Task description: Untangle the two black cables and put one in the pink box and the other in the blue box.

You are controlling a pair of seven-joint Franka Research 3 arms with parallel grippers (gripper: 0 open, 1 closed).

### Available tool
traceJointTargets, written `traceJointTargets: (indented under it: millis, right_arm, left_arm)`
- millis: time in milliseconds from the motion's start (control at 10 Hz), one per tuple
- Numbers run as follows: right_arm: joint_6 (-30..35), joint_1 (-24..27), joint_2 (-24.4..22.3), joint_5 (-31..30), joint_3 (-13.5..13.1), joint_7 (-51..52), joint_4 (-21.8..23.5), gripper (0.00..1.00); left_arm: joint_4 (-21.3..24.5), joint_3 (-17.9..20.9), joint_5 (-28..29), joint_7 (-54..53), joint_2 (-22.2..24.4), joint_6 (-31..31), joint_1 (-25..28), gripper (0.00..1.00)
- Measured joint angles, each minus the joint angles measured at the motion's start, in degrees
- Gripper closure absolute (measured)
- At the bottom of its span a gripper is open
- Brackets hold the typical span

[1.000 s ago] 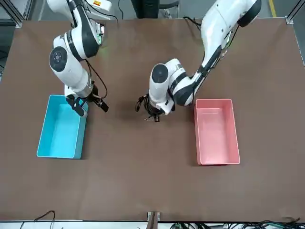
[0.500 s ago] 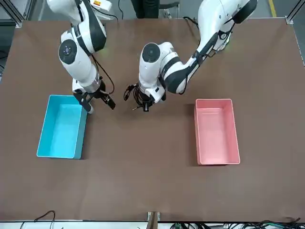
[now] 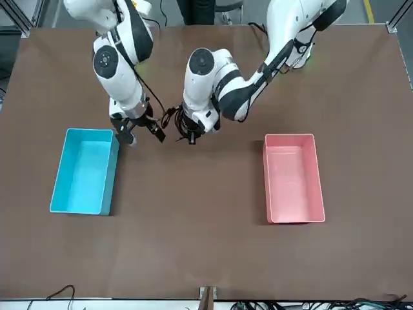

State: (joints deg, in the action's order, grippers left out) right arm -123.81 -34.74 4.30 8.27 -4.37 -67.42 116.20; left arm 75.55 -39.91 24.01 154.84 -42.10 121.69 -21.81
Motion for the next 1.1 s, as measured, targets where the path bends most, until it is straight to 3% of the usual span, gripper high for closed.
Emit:
traceJointTargets:
  millis: [500, 800, 1100]
  right_arm:
    - [0.2, -3.0, 0.0, 0.0, 0.0, -2.6, 0.1, 0.07]
    - [0.6, -3.2, 0.0, 0.0, 0.0, -2.8, 0.2, 0.3]
    - [0.6, -3.5, 0.0, 0.0, 0.0, -2.8, 0.2, 0.8]
  left_arm:
    - [-2.0, 0.0, -2.3, 0.0, 0.0, 0.0, 1.7, 0.85]
    - [-2.1, 0.0, -2.3, 0.0, 0.0, 0.0, 2.0, 0.85]
    - [-2.1, 0.0, -2.4, 0.0, 0.0, 0.0, 2.0, 0.85]
